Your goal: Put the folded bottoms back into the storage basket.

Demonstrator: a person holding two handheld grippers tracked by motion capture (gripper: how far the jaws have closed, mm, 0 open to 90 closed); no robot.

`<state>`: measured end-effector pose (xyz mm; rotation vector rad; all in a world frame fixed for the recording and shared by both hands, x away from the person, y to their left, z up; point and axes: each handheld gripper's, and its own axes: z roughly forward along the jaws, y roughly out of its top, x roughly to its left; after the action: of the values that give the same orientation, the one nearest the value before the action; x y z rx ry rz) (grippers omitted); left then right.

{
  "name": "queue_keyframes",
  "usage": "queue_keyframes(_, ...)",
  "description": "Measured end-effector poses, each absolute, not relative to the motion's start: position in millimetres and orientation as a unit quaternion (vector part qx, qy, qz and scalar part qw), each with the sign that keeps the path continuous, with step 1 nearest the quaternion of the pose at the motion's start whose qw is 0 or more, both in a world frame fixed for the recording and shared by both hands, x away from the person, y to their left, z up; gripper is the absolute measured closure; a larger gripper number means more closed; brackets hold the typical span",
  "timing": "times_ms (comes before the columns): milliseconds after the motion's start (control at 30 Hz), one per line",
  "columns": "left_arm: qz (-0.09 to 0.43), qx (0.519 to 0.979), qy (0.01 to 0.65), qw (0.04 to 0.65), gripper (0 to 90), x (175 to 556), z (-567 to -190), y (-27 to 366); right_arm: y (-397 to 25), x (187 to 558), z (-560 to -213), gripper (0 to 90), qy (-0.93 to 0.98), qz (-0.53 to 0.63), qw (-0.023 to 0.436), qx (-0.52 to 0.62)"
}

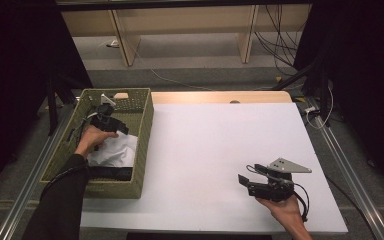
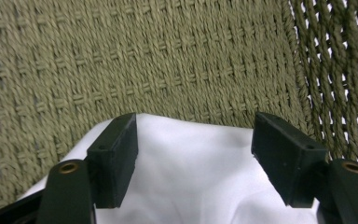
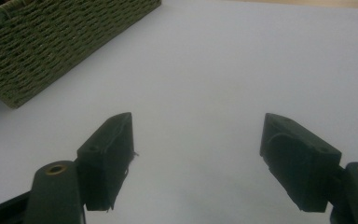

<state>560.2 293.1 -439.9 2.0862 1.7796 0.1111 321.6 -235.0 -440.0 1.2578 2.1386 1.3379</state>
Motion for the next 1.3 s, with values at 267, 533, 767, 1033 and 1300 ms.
queue_keyframes(267, 0.030, 0.748, 0.639, 0.175, 38.6, 558.7, -444.8, 290.7, -234.5, 321.8, -440.2, 26.9, 0.748, 0.470, 0.160, 0.440)
queue_keyframes(533, 0.042, 0.756, 0.635, 0.153, 63.8, 557.9, -449.8, 286.3, -234.8, 322.1, -439.9, 26.9, 0.748, 0.470, 0.161, 0.440)
queue_keyframes(767, 0.052, 0.759, 0.630, 0.153, 87.3, 557.2, -449.7, 284.7, -235.4, 321.9, -439.5, 26.9, 0.747, 0.471, 0.161, 0.441)
queue_keyframes(1033, 0.085, 0.737, 0.636, 0.214, 88.3, 555.6, -428.1, 291.3, -235.8, 322.1, -439.2, 26.9, 0.746, 0.471, 0.163, 0.442)
queue_keyframes(1300, 0.148, 0.710, 0.606, 0.325, 88.2, 550.1, -397.1, 292.6, -236.4, 322.3, -439.2, 26.9, 0.746, 0.472, 0.164, 0.441)
